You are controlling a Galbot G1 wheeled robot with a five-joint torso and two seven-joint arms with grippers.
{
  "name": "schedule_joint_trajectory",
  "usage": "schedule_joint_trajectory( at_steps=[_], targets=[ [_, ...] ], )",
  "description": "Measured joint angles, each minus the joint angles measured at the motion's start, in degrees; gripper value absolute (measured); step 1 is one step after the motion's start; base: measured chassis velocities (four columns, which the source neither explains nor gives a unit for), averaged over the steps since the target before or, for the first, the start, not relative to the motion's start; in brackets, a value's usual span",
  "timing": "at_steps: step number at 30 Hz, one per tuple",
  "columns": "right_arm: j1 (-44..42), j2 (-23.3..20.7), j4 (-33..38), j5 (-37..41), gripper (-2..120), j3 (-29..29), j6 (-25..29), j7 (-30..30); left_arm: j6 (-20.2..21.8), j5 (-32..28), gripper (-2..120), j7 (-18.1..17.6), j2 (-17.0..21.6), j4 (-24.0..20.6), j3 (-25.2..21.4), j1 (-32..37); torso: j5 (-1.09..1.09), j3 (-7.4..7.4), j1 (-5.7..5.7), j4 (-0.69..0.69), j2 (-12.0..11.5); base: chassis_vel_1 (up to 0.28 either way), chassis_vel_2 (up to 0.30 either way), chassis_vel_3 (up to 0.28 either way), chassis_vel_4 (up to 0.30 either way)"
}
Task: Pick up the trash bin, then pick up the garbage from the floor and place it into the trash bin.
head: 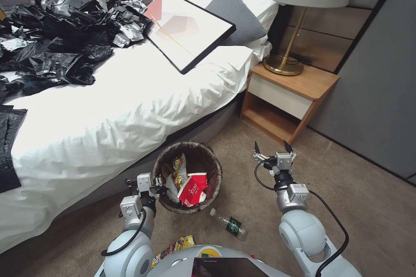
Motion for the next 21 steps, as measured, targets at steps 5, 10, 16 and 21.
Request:
schedule_joint_trajectory(
  at_steps=[5, 10, 16, 21],
  targets=[
    [0.45, -0.15, -0.15, 0.13, 100, -0.02, -0.03, 0.24, 0.0, 0.08, 4, 0.12, -0.08, 0.29, 0.09, -0.4, 0.0, 0.0, 0.0, -0.03, 0.0, 0.0, 0.0, 0.0, 0.0],
    [0.71, -0.23, -0.43, 0.16, 100, -0.01, -0.09, 0.34, 0.0, 0.04, 4, 0.13, -0.1, 0.46, 0.13, -0.75, 0.0, 0.0, 0.0, -0.01, 0.0, 0.0, 0.0, 0.0, 0.0],
    [1.08, 0.0, -0.68, 0.25, 100, -0.04, -0.6, 0.48, 0.0, -0.1, 4, 0.14, -0.01, 0.71, 0.16, -1.08, 0.0, 0.0, 0.0, -0.01, 0.0, 0.0, 0.0, 0.0, 0.0],
    [1.19, 0.09, -0.85, 0.3, 100, -0.12, -0.69, 0.49, 0.01, -0.21, 4, 0.06, 0.0, 0.84, 0.13, -1.3, 0.0, 0.0, 0.0, -0.01, 0.0, 0.0, 0.0, 0.0, 0.0]
  ],
)
